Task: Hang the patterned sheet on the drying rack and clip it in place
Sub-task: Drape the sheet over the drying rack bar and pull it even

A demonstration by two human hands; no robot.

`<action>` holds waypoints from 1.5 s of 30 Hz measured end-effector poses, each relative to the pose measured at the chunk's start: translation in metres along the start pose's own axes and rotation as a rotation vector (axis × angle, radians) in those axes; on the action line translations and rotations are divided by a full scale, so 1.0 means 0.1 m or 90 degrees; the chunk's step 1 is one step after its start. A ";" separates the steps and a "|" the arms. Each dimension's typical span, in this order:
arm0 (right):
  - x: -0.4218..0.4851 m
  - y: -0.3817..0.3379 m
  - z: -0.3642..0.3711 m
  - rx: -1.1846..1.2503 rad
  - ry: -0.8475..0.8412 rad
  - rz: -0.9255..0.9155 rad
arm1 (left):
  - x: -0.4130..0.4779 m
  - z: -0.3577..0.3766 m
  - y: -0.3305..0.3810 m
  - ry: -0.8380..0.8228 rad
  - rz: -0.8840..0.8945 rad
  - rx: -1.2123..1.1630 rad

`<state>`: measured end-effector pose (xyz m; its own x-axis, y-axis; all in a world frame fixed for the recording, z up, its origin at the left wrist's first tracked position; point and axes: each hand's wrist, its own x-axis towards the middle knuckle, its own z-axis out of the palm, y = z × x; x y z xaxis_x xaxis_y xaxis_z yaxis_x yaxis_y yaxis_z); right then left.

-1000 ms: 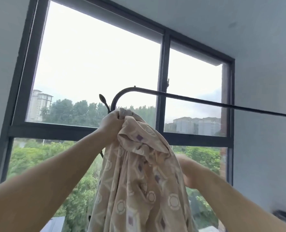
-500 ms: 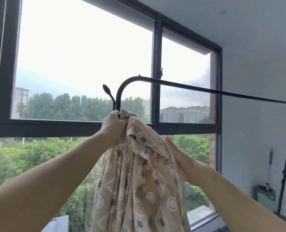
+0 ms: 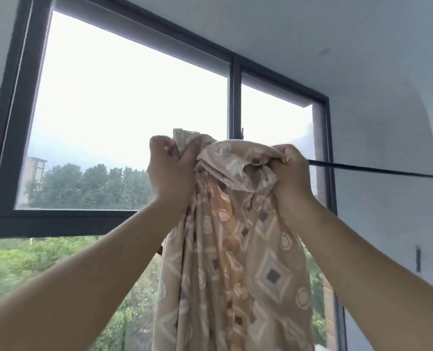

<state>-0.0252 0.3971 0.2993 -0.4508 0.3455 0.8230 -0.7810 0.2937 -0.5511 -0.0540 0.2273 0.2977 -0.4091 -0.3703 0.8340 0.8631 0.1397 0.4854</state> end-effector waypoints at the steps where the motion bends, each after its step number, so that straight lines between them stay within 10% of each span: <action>1: 0.01 -0.02 0.00 -0.035 -0.043 -0.012 | 0.00 0.06 0.01 -0.064 -0.004 0.009; 4: 0.00 0.16 -0.28 -0.179 -0.146 0.087 | 0.06 0.09 -0.09 -0.384 -0.113 0.218; 8: 0.22 -0.06 -0.74 -0.110 0.034 0.116 | 0.22 0.12 0.08 -0.320 -0.174 0.019; 13: 0.26 -0.13 -0.96 -0.108 -0.079 0.224 | 0.00 0.39 0.13 -0.599 -0.202 0.119; 23: 0.05 -0.04 -1.05 -0.256 -0.006 0.100 | -0.12 0.68 0.24 -0.310 -0.290 -0.101; 31: -0.21 0.21 -0.84 -0.102 -0.252 0.262 | -0.38 0.59 0.00 -0.423 -0.330 -0.023; 37: -0.16 0.26 -0.83 0.084 0.049 0.274 | -0.43 0.23 -0.16 -0.481 -0.263 0.086; 40: -0.20 0.42 -0.89 0.076 -0.011 0.366 | -0.37 0.04 -0.32 -0.518 -0.210 0.191; 45: -0.13 0.54 -0.82 0.070 0.040 0.455 | -0.21 -0.04 -0.40 -0.183 -0.157 0.060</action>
<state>-0.0264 0.4818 0.2472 -0.8442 0.4713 0.2553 -0.3454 -0.1141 -0.9315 -0.0784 0.2259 0.2600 -0.6782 -0.1332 0.7227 0.7034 0.1670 0.6908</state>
